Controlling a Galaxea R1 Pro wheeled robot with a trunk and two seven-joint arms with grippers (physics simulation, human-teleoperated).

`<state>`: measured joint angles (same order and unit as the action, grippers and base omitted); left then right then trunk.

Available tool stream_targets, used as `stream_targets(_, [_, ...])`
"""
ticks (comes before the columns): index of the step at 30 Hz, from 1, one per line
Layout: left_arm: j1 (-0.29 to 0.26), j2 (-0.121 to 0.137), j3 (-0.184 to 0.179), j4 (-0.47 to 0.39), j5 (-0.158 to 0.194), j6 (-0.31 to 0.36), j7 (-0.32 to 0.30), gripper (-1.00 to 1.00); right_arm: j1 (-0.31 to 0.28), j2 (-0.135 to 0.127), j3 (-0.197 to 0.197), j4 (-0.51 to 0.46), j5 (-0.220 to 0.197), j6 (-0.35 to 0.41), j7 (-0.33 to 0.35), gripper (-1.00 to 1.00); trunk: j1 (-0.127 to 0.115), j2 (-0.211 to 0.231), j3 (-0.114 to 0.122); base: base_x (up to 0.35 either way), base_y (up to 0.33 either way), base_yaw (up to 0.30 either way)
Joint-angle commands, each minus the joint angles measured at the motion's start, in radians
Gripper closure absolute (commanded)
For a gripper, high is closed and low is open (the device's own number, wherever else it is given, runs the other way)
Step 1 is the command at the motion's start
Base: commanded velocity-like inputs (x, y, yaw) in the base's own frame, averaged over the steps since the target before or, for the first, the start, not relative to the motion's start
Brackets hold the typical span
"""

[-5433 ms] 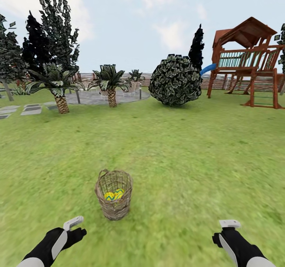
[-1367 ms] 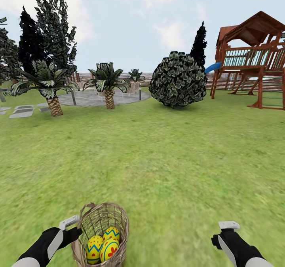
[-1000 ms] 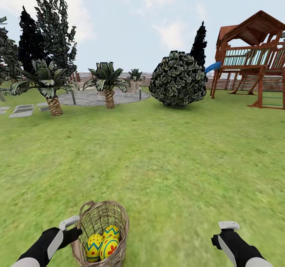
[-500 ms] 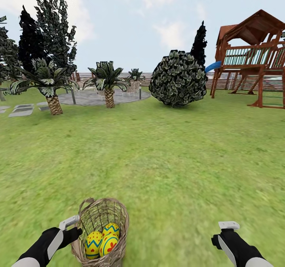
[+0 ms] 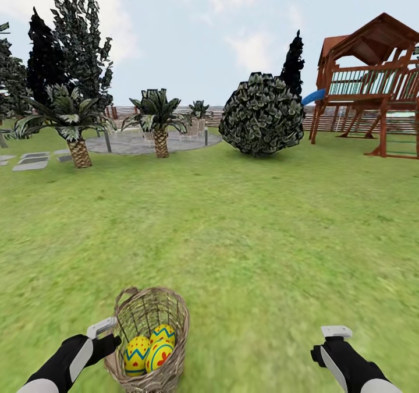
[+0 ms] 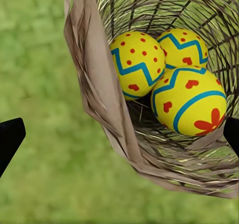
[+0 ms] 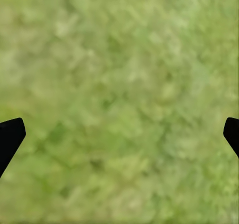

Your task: Take the three Easter eggs out of the wicker basket on the lawn in the garden, then place them on the lawn next to a single tree (choose any tree) so that all three eggs are next to the same tree and none are left in the basket.

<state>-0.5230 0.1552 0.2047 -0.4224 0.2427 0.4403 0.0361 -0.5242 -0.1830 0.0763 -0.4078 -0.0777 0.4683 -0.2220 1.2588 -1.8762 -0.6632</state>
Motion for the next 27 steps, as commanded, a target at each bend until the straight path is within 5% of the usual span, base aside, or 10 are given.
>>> stream_targets(1, [0.0,0.0,0.002,-0.002,0.01,0.006,0.004,-1.0,0.0,-0.001,0.008,-0.002,-0.008,0.006,-0.007,-1.0,0.004,-0.008,-0.004,0.0,0.0,0.0])
stream_targets(27, [0.0,-0.002,0.002,-0.002,0.01,0.006,0.004,-1.0,0.0,-0.001,0.008,-0.002,-0.008,0.006,-0.006,-1.0,0.104,-0.19,-0.086,0.0,0.0,0.0])
